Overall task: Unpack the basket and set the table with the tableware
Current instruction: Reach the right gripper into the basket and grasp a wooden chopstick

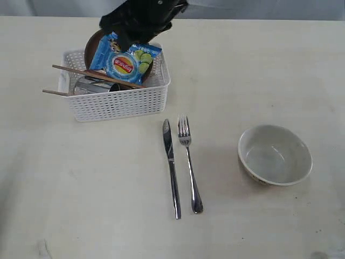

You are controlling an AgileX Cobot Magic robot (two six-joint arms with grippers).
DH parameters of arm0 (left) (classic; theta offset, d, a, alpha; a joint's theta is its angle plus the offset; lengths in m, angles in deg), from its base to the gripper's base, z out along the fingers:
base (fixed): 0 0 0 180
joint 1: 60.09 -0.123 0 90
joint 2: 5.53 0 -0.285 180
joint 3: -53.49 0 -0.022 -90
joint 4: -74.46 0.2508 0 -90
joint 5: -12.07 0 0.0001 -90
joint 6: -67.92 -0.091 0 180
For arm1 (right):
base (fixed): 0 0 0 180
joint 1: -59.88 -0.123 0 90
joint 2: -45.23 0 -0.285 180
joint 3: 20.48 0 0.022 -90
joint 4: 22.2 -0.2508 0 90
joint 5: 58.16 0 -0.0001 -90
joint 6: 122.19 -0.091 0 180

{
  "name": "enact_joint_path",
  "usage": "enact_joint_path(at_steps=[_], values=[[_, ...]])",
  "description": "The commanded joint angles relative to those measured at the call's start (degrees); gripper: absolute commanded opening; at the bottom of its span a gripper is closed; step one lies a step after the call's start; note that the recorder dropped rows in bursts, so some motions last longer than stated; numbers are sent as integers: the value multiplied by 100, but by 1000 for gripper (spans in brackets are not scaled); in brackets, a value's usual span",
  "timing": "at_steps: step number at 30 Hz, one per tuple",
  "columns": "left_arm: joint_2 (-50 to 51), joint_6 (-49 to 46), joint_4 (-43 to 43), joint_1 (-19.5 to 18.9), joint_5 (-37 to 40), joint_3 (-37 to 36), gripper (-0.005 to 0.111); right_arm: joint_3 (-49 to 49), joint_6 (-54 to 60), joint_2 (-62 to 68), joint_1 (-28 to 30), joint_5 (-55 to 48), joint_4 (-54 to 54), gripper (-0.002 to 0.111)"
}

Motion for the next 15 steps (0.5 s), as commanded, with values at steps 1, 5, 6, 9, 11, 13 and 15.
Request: enact_joint_path(at_steps=[1,5,6,9,11,13,15], values=[[-18,-6,-13,40,-59,-11,0,91,444,192,-484,40,39,48],[-18,-6,-13,40,-59,-11,0,422,474,528,-708,191,187,48],[-18,-6,-13,40,-59,-11,0,536,474,630,-756,207,305,48],[-18,-6,-13,40,-59,-11,0,871,385,938,-828,175,598,48],[-18,-6,-13,40,-59,-11,0,1059,353,1132,-828,123,699,48],[-18,-6,-13,40,-59,-11,0,1190,353,1276,-828,87,699,48],[-18,-6,-13,40,-59,-11,0,1275,353,1398,-828,78,699,48]])
